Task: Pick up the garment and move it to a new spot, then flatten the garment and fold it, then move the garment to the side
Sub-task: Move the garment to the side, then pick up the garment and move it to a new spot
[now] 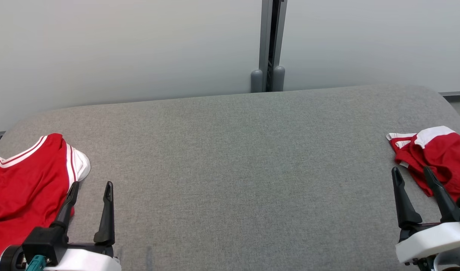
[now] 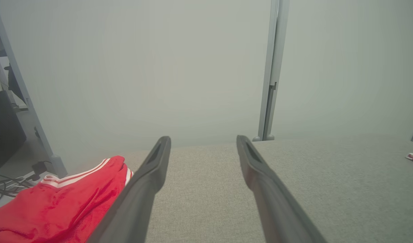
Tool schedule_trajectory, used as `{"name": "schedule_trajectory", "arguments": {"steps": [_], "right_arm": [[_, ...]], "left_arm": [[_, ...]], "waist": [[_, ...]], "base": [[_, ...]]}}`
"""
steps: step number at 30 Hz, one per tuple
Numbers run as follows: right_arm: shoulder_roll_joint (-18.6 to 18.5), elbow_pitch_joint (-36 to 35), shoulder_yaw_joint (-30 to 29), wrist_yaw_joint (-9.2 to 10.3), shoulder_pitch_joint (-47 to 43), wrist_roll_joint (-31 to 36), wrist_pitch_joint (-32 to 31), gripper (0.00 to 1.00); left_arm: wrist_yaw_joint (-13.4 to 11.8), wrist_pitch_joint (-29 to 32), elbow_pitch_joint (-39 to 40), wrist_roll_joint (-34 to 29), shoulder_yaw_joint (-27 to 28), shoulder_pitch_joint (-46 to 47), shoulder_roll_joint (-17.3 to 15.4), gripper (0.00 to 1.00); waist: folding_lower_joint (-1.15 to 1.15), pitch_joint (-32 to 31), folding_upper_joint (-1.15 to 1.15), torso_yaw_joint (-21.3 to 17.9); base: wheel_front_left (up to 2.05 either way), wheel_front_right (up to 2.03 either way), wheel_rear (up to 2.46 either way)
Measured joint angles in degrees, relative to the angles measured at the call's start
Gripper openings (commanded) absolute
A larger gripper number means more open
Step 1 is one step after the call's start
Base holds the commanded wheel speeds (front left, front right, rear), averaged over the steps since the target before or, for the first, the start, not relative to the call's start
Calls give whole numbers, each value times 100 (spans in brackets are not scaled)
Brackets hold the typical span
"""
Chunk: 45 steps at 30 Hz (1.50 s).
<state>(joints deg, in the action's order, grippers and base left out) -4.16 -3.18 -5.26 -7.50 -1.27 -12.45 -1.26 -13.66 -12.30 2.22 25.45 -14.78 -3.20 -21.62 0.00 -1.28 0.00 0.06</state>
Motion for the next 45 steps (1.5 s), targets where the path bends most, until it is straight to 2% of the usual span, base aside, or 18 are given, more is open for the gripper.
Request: {"name": "schedule_trajectory", "arguments": {"steps": [33, 39, 45], "right_arm": [[100, -151, -132, 0, -114, 15, -151, 100], [107, -229, -108, 0, -115, 33, -158, 100], [110, -366, 10, 0, -110, 38, -185, 100]], "left_arm": [[9, -16, -45, 160, -67, 61, 22, 100], [134, -138, -36, 232, 20, 257, 81, 100], [247, -220, -77, 240, 248, 499, 91, 100]], "waist": [[0, -5, 0, 120], [0, 54, 0, 298], [0, 139, 0, 687]], "base": [[0, 0, 0], [0, 0, 0], [0, 0, 0]]}}
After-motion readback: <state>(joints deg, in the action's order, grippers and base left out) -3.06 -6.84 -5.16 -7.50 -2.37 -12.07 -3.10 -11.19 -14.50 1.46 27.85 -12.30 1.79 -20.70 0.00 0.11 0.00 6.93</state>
